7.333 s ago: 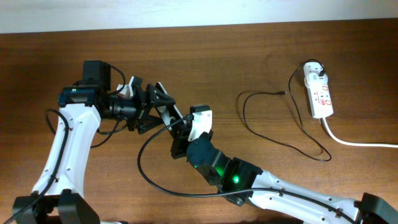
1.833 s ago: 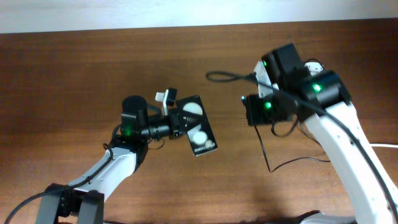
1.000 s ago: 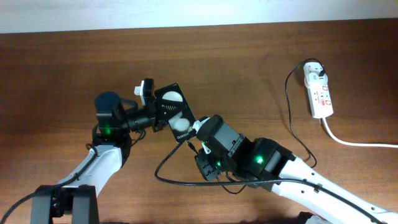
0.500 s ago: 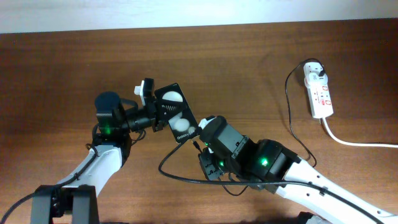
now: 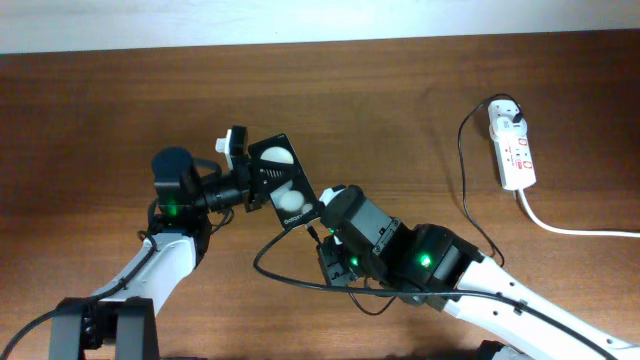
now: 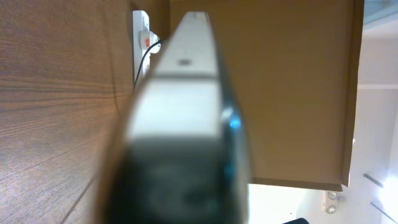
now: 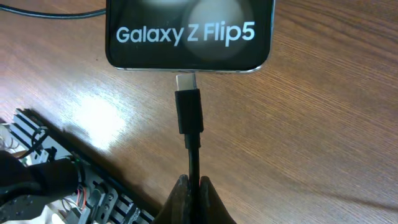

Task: Plug charger to phone and switch on socket
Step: 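Push the USB-C plug up into the phone's port with the right gripper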

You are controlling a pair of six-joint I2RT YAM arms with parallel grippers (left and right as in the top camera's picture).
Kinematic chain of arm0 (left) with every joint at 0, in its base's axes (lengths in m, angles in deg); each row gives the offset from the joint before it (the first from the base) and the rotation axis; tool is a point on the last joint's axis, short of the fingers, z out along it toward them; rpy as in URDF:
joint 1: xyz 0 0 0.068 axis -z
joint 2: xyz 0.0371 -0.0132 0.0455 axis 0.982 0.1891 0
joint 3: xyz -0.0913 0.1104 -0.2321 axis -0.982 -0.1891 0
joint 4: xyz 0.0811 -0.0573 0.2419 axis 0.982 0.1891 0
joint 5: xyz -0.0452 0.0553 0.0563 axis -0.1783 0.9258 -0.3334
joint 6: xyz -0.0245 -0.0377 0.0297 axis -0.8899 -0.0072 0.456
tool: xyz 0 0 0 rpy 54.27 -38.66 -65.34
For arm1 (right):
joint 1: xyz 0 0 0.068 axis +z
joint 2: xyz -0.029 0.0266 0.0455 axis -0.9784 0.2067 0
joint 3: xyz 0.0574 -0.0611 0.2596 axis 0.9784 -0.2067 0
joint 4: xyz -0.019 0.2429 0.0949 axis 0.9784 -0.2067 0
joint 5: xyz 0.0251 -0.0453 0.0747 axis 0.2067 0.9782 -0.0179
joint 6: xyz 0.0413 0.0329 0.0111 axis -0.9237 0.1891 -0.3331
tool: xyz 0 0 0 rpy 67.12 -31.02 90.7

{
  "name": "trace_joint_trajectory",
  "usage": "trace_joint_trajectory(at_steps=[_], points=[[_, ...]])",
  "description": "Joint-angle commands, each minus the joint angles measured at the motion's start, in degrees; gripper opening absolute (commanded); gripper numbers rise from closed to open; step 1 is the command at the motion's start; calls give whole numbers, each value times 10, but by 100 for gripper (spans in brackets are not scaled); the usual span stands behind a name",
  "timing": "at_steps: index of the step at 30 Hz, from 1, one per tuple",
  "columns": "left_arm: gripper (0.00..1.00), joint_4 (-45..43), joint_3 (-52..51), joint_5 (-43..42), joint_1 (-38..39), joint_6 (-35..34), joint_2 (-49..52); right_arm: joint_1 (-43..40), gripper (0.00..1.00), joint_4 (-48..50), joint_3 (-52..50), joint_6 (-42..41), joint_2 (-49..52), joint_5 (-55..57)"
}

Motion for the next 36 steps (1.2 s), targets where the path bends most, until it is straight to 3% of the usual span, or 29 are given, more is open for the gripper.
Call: trace_joint_trajectory(at_steps=[1,19,22,27,36], points=[[0,-3,17,-24,2,6,4,3,4,7,-3,-2,-10,0],[0,1,17,-24,2,-42,4,3,4,7,-3,23,2,16],[0,1,17,-22,2,-2,4,5,4,0,-3,23,2,12],[0,1,16,-4,2,1,4,63,4,-6,-3,13,1,104],[0,1,16,-6,2,24,4,63,4,-2,-3,13,1,136]])
